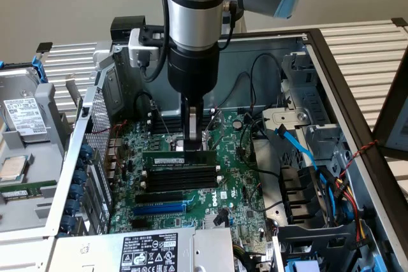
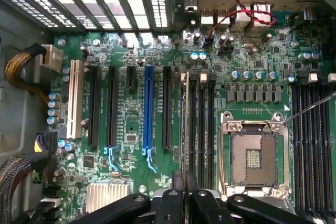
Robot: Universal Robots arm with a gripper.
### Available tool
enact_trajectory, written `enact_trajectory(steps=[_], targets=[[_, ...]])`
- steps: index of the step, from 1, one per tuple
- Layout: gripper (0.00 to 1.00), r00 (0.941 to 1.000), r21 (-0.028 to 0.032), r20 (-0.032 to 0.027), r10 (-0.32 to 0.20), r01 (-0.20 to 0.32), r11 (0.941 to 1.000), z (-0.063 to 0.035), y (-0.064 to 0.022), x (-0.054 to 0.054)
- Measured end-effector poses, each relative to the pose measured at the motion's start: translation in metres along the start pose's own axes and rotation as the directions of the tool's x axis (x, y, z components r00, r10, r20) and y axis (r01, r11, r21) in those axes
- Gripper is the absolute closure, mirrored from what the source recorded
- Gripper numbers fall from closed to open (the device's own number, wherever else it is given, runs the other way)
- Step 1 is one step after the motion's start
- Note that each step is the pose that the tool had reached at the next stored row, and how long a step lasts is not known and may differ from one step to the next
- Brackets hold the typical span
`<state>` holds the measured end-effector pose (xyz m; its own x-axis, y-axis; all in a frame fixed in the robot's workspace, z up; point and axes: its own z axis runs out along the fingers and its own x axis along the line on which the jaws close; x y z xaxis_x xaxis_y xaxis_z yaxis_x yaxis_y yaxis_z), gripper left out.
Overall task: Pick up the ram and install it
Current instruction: 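Insert the ram into the slot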
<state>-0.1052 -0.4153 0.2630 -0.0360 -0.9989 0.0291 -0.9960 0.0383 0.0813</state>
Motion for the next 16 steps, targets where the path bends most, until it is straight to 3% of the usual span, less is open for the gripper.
enact_trajectory(steps=[4, 7, 13, 16], targets=[[0.87, 1.0, 0.0254, 0.0014, 0.001, -0.001, 0.9997, 0.002, 0.0, -0.002], [0.87, 1.0, 0.039, 0.0015, 0.001, -0.001, 0.9992, 0.0051, 0.0027, -0.002], [0.87, 1.0, 0.0629, 0.0027, 0.002, -0.002, 0.998, 0.0124, 0.0095, -0.002], [0.87, 1.0, 0.0685, 0.0031, 0.002, -0.002, 0.9976, 0.0166, 0.0092, -0.002]])
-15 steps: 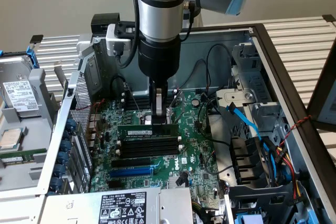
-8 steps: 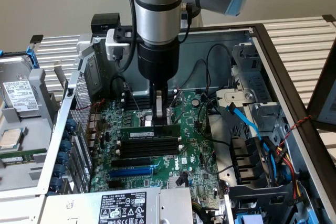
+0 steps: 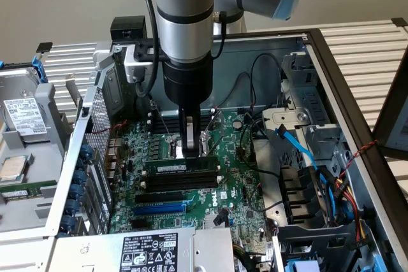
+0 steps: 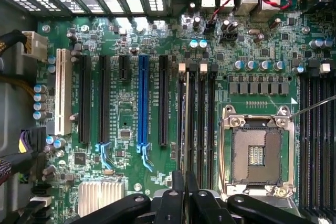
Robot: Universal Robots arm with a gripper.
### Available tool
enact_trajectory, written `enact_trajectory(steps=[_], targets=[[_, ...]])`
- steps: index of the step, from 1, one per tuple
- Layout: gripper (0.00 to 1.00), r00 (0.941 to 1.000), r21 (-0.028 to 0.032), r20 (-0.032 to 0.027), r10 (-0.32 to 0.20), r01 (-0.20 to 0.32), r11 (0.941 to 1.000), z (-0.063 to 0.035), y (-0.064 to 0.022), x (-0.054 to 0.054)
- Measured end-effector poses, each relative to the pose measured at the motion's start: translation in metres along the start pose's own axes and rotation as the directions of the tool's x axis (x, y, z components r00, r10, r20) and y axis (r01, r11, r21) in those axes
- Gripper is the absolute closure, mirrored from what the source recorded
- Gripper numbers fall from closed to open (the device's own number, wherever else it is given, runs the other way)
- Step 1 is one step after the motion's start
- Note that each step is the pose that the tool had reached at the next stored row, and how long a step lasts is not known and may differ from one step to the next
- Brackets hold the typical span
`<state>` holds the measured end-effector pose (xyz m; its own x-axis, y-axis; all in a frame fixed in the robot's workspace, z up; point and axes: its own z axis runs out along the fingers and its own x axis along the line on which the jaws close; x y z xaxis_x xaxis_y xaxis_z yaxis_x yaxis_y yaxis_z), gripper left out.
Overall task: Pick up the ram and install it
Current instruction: 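Insert the ram into the slot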
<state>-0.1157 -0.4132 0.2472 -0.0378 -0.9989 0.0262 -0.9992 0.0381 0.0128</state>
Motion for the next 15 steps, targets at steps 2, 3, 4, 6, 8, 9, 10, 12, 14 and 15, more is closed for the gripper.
enact_trajectory(steps=[2, 3, 4, 6, 8, 9, 10, 12, 14, 15], targets=[[0.87, 1.0, 0.0022, 0.0023, 0.0, 0.0, 1.0, 0.0018, 0.0, 0.0], [0.87, 1.0, 0.0028, 0.0042, 0.0, 0.0, 1.0, 0.0018, 0.0001, 0.0], [0.87, 1.0, 0.0033, 0.006, 0.0, 0.0, 1.0, 0.0019, 0.0001, -0.0001], [0.87, 1.0, 0.0036, 0.0068, 0.0, 0.0, 1.0, 0.0021, 0.0001, -0.0001], [0.87, 1.0, 0.0035, 0.0068, 0.0, 0.0, 1.0, 0.0027, 0.0009, -0.0001], [0.87, 1.0, 0.0036, 0.0069, 0.0, 0.0, 1.0, 0.0037, 0.0013, -0.0001], [0.87, 1.0, 0.0034, 0.0075, 0.0, 0.0, 1.0, 0.0052, 0.0016, -0.0001], [0.87, 1.0, 0.0041, 0.0095, -0.003, 0.003, 1.0, 0.0079, 0.0016, -0.0002], [0.87, 0.9999, 0.0052, 0.0103, -0.005, 0.004, 1.0, 0.008, 0.0017, -0.0002], [0.87, 0.9999, 0.0053, 0.0106, -0.005, 0.005, 1.0, 0.0081, 0.0017, -0.0002]])
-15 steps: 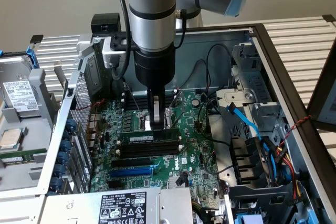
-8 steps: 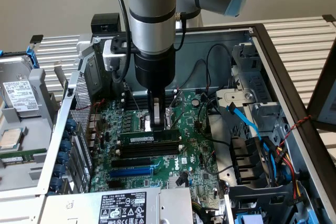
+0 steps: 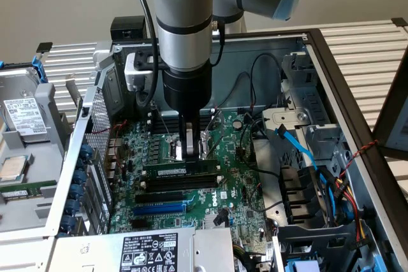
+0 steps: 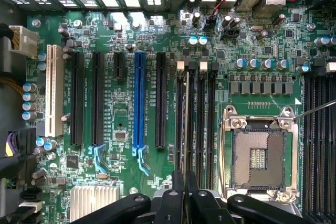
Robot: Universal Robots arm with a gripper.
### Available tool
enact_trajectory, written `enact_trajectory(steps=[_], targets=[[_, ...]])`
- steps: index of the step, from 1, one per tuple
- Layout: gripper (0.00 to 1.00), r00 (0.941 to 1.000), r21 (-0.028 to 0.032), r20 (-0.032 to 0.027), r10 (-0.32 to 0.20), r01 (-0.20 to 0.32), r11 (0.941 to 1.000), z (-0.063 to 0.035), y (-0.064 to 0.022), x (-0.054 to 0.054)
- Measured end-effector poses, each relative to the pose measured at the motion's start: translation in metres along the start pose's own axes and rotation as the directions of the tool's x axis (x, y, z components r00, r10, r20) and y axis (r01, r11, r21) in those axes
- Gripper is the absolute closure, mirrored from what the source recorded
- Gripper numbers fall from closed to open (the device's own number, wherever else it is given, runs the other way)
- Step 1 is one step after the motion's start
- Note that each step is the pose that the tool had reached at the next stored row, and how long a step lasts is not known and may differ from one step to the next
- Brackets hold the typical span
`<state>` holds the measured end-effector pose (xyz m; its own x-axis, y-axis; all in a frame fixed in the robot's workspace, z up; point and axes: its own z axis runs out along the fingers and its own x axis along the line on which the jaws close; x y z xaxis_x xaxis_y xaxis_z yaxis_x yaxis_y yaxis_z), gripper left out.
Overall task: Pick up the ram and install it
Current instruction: 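Insert the ram into the slot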
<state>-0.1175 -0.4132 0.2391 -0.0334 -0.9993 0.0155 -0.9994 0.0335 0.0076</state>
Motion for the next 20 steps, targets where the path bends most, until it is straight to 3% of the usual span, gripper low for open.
enact_trajectory(steps=[2, 3, 5, 6, 8, 13, 20], targets=[[0.87, 1.0, -0.0045, 0.0007, 0.0, 0.0, 1.0, 0.0002, 0.0, 0.0], [0.87, 1.0, -0.0143, 0.0011, 0.0, 0.0, 0.9999, 0.0005, 0.0, 0.0], [0.87, 1.0, -0.0445, 0.0022, -0.001, 0.001, 0.999, 0.0005, 0.0, 0.0001], [0.87, 1.0, -0.0488, 0.0021, -0.001, 0.001, 0.9988, 0.0007, 0.0, 0.0], [0.87, 1.0, -0.0479, 0.002, -0.001, 0.001, 0.9988, 0.001, 0.0, 0.0001], [0.87, 1.0, -0.0342, 0.0025, -0.001, 0.001, 0.9994, 0.0027, -0.0009, 0.0001], [0.87, 1.0, -0.0343, 0.0035, 0.004, -0.004, 0.9994, 0.0037, -0.0017, 0.0037]])
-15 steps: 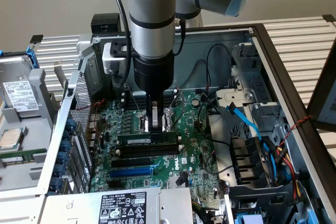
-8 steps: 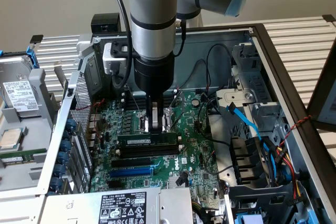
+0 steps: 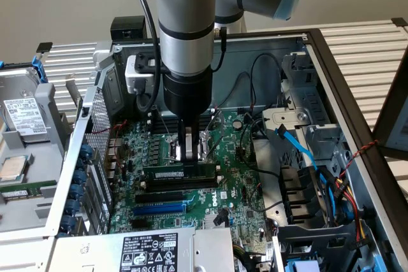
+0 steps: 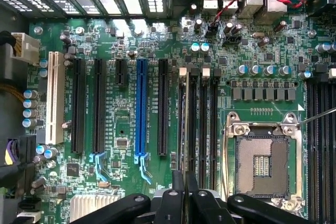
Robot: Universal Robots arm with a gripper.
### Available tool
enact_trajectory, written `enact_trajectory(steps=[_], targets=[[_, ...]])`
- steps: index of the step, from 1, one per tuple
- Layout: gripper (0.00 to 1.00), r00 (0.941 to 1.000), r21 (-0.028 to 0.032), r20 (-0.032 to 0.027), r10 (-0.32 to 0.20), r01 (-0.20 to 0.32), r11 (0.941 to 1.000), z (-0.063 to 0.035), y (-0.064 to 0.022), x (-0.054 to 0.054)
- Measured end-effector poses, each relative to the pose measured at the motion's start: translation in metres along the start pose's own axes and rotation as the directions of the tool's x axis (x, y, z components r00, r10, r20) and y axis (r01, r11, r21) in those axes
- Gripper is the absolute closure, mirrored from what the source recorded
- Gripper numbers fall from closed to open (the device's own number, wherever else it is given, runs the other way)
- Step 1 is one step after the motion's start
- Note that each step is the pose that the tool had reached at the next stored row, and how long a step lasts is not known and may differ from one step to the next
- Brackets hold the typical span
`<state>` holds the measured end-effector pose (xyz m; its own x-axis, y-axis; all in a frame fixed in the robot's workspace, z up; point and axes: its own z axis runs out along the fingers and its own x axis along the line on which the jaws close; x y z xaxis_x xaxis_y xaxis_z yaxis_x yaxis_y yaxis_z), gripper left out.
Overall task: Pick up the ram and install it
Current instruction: 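Insert the ram into the slot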
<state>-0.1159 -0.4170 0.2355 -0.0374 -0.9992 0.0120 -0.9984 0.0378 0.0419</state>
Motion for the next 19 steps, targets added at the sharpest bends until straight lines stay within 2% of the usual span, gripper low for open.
enact_trajectory(steps=[6, 12, 19], targets=[[0.87, 1.0, -0.0003, 0.0077, 0.0, 0.0, 1.0, 0.0013, -0.0011, 0.0003], [0.87, 0.9998, -0.0008, 0.0223, -0.001, 0.001, 1.0, 0.0052, -0.0014, 0.0003], [0.87, 0.9997, -0.0009, 0.0236, 0.0, 0.0, 1.0, 0.0062, -0.0015, 0.0006]])
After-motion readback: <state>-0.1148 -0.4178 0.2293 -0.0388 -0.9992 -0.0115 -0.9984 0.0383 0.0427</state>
